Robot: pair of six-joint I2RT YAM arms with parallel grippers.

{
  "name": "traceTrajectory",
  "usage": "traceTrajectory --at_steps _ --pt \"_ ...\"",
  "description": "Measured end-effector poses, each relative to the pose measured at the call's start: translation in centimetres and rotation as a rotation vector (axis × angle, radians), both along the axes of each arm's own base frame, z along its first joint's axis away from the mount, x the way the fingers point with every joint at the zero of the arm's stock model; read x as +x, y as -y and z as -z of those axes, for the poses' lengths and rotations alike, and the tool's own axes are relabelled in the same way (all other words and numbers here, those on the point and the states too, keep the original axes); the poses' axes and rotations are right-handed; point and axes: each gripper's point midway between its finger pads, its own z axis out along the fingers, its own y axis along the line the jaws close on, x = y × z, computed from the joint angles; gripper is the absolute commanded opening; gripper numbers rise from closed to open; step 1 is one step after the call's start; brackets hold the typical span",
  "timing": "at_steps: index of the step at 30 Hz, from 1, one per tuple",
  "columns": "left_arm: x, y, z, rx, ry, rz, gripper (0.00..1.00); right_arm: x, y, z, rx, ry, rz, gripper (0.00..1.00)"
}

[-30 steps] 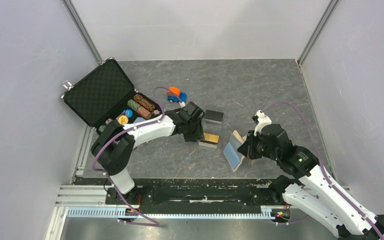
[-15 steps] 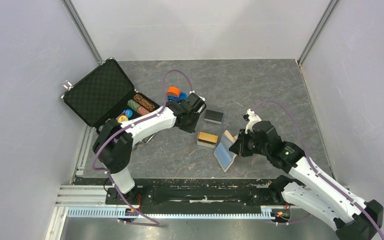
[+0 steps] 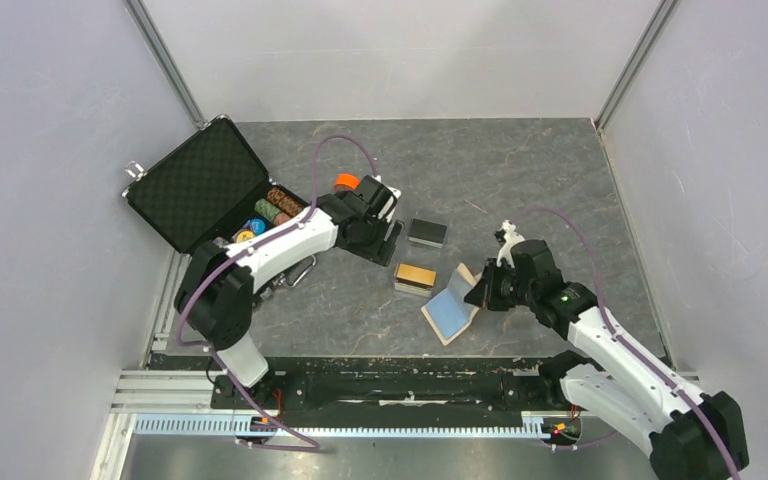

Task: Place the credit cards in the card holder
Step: Place the card holder at the center of the board.

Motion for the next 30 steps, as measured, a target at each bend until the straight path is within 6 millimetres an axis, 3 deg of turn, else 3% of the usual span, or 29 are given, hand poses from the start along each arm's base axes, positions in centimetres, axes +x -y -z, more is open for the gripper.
traceTrajectory --at_steps 5,10,14,19,26,30 --pt "-1.4 1.7 -2.0 -0.185 -0.004 -0.068 0.91 0.4 3.1 2.4 -0.026 -0.069 0.097 0.00" --pt "-3.4 2.1 -0.9 -0.278 -0.067 -0.175 0.93 1.2 5.1 3.4 -0.047 -0.098 0.145 0.00" --pt "-4.8 2.5 0.7 -0.309 -0.131 -0.281 0.90 1.8 5.3 4.0 -0.038 -0.112 0.141 0.00" --pt "-5.2 3.6 0.8 -0.360 -0.151 -0.366 0.86 2.7 4.2 4.4 0.014 -0.096 0.102 0.00" --pt "-4.8 4.2 1.8 -0.341 -0.146 -0.431 0.70 2.5 2.9 5.7 0.080 -0.113 0.074 0.00" --pt "-4.6 3.8 3.5 -0.290 -0.151 -0.459 0.49 2.3 1.8 5.7 0.098 -0.111 0.040 0.00"
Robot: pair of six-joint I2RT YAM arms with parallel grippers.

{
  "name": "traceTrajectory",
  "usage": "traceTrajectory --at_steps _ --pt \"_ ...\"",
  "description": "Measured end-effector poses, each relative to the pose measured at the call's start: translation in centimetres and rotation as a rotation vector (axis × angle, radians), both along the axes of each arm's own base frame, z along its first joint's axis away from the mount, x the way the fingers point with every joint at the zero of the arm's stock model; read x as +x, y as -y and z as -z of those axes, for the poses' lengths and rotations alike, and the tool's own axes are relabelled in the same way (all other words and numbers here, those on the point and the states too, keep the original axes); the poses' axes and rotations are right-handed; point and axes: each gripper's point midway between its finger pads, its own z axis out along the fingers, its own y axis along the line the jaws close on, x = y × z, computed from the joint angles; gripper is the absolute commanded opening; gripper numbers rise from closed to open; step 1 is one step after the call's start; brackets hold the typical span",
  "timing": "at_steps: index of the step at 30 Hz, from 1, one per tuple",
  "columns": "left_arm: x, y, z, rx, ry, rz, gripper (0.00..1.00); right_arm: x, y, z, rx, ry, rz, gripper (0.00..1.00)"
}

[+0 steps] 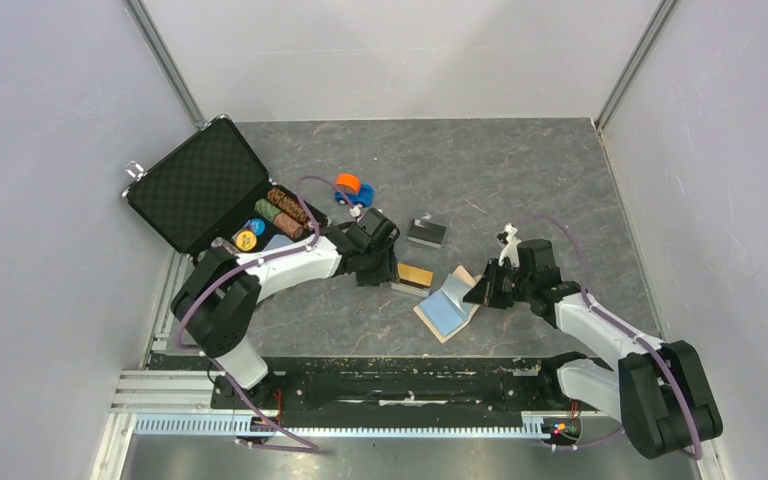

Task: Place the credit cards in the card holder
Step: Place the card holder at the center of the board.

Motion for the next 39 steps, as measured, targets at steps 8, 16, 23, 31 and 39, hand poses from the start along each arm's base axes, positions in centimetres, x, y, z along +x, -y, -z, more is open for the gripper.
traceTrajectory --at_steps 8,16,23,31,39 --pt "1.3 -0.9 -0.2 0.089 0.047 0.006 0.16 -1.0 0.0 0.9 -0.003 0.005 0.000 0.00" --pt "1.8 -3.6 -0.2 0.244 0.101 0.185 0.10 -3.3 0.8 2.9 0.014 -0.023 0.063 0.00" --pt "2.6 -4.9 -0.5 0.315 0.132 0.318 0.84 -4.1 0.9 2.8 0.091 0.004 0.143 0.46" --pt "2.8 -4.5 -2.8 0.274 0.179 0.317 1.00 -3.3 0.6 0.6 0.112 0.066 0.140 0.94" --pt "0.9 -3.5 -8.5 0.025 0.260 0.167 1.00 -3.0 3.2 0.2 -0.081 0.063 0.164 0.98"
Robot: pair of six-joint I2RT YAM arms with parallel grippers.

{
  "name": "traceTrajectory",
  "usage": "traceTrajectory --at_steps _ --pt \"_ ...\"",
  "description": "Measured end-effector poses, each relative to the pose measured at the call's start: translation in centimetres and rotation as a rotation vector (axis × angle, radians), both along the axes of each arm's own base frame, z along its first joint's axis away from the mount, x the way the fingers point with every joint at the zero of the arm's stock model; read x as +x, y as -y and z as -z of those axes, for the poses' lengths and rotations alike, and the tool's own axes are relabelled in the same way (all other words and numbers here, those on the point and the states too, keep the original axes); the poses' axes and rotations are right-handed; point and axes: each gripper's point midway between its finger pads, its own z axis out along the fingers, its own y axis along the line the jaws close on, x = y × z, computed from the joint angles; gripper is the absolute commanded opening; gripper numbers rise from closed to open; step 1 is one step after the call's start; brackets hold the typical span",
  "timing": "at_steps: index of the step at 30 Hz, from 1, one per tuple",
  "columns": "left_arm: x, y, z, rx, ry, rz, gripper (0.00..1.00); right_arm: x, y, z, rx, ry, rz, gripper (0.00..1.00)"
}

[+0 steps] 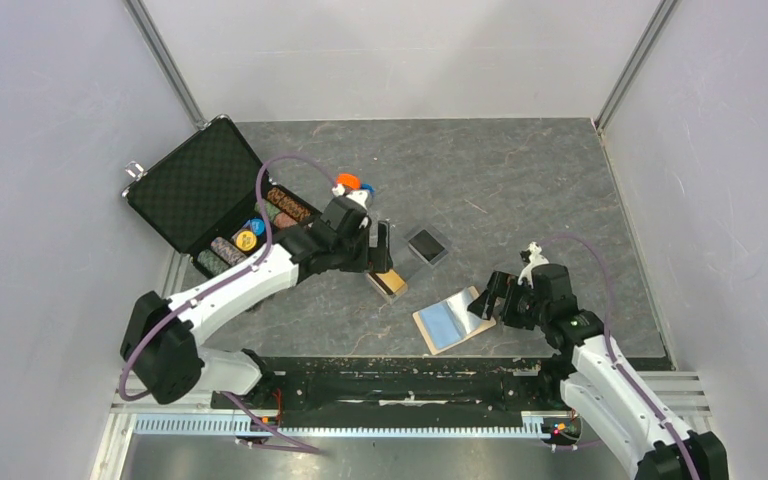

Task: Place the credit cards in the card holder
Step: Place the card holder at the center of the board, then pick up the credit card from the storage box.

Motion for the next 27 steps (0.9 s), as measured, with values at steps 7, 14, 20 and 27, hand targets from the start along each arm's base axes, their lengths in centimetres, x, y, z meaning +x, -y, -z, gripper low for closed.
traceTrajectory --at_steps 7,14,20,27 --pt "-2.7 -0.6 3.9 -0.064 -0.150 -0.131 1.00 0.3 0.8 -2.5 -0.072 0.021 -0.024 0.98" --pt "-3.0 -0.7 7.4 -0.076 -0.210 -0.211 0.93 0.5 0.4 -3.5 -0.077 0.026 -0.071 0.98" --pt "-2.4 -0.5 9.6 -0.056 -0.231 -0.223 0.70 0.5 -0.1 -3.9 -0.070 0.017 -0.121 0.98" --pt "-1.8 -0.2 9.6 -0.065 -0.211 -0.226 0.42 1.3 -0.6 -5.0 -0.083 0.023 -0.174 0.98"
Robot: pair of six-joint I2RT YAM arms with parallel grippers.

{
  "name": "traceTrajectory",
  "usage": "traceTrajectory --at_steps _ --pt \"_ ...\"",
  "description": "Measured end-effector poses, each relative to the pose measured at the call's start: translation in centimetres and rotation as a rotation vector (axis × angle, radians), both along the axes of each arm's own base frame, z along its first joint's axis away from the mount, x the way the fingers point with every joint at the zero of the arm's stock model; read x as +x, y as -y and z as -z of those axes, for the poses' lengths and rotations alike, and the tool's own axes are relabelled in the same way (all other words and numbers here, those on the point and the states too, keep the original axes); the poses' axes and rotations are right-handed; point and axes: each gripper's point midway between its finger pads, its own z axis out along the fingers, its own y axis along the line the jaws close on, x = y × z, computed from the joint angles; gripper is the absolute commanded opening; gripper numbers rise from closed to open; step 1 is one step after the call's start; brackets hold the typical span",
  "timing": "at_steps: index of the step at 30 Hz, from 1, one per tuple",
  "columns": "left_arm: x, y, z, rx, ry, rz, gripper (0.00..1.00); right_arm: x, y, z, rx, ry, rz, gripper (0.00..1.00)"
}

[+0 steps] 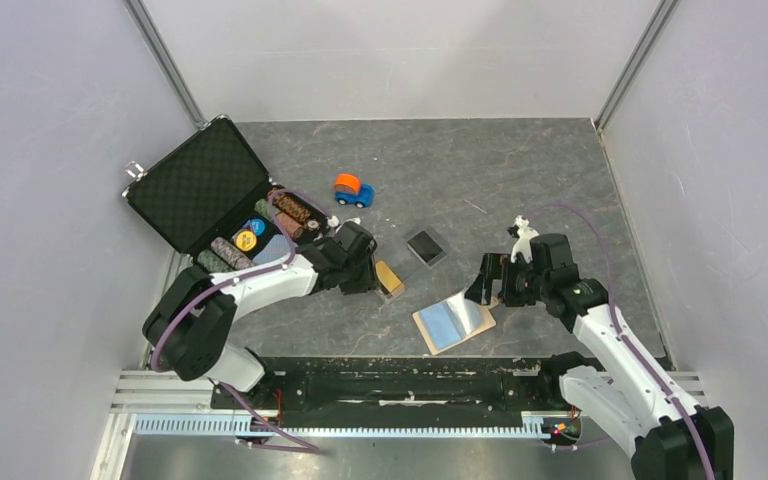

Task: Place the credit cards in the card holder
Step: Pick up the credit card from the storage box.

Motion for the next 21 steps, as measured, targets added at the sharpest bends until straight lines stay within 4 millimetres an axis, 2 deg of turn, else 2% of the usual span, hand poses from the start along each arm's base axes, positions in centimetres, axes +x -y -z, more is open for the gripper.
traceTrajectory --at_steps 6,9,16,19,20,21 --pt "1.0 -0.8 -0.8 0.054 0.040 0.017 0.29 1.2 -0.4 -0.4 -0.027 -0.008 -0.044 0.98" --pt "1.4 -1.2 -1.0 0.085 0.049 0.050 0.22 2.0 -1.0 -0.6 -0.034 -0.016 -0.070 0.93" --pt "2.6 -2.4 -1.1 0.131 0.070 0.123 0.17 3.7 -4.0 -1.6 -0.027 -0.004 -0.166 0.81" --pt "2.9 -3.0 -1.1 0.140 0.076 0.162 0.24 4.1 -6.0 -1.9 -0.020 0.001 -0.216 0.78" --pt "3.0 -3.1 -1.1 0.139 0.077 0.176 0.34 4.2 -6.8 -2.1 -0.016 0.001 -0.233 0.76" --pt "3.1 -3.2 -1.1 0.144 0.078 0.185 0.49 4.3 -7.5 -2.2 -0.013 0.004 -0.249 0.74"
